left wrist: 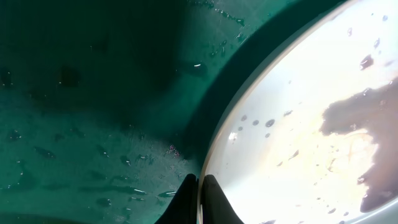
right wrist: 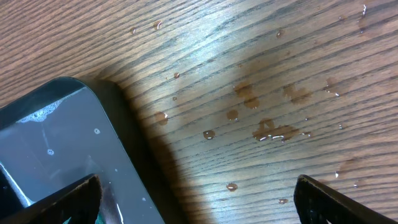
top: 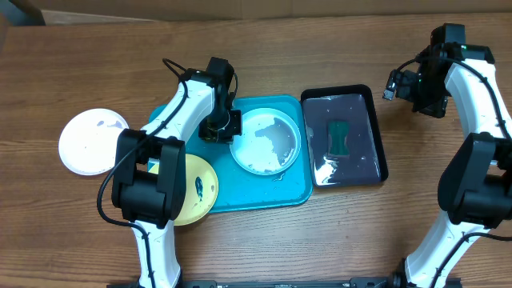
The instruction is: Clean dirty plates on tray and stack at the side
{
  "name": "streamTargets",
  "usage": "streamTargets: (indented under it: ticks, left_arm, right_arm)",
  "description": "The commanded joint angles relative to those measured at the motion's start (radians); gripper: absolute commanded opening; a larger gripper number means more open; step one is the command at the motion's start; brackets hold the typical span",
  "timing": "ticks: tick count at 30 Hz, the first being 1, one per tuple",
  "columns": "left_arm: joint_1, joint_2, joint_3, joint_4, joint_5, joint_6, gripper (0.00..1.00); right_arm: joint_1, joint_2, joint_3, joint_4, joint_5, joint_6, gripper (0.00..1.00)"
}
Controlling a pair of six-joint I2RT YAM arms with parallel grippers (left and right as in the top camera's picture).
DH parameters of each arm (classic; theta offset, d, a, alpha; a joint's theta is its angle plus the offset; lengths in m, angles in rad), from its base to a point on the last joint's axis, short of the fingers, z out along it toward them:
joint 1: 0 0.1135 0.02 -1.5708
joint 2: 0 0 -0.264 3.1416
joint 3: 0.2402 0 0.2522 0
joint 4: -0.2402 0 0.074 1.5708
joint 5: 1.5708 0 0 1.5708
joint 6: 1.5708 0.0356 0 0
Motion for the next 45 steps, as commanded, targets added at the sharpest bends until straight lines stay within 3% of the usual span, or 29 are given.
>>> streamTargets:
  ticks: [1, 5, 10, 38, 45]
  left_arm:
    - [-0.01, 0.007, -0.004, -0.001, -0.011, -0.006, 0.05]
    - [-0.01, 0.007, -0.004, 0.003, -0.011, -0.007, 0.22]
    - [-0.01, 0.007, -0.004, 0.012, -0.013, -0.006, 0.27]
    - [-0.043, 0.007, -0.048, 0.035, -0.036, -0.013, 0.04]
    - [-0.019, 0.005, 0.129, -0.1, -0.038, -0.002, 0.04]
  right_arm:
    - [-0.002, -0.019, 0.012, 0.006, -0.001, 0.003, 1.0]
    - [-0.002, -0.019, 0.012, 0.006, -0.001, 0.003, 1.0]
    - [-0.002, -0.019, 0.012, 0.006, -0.001, 0.003, 1.0]
    - [-0.002, -0.019, 0.012, 0.006, -0.001, 0.003, 1.0]
    - [-0.002, -0.019, 0.012, 0.006, -0.001, 0.003, 1.0]
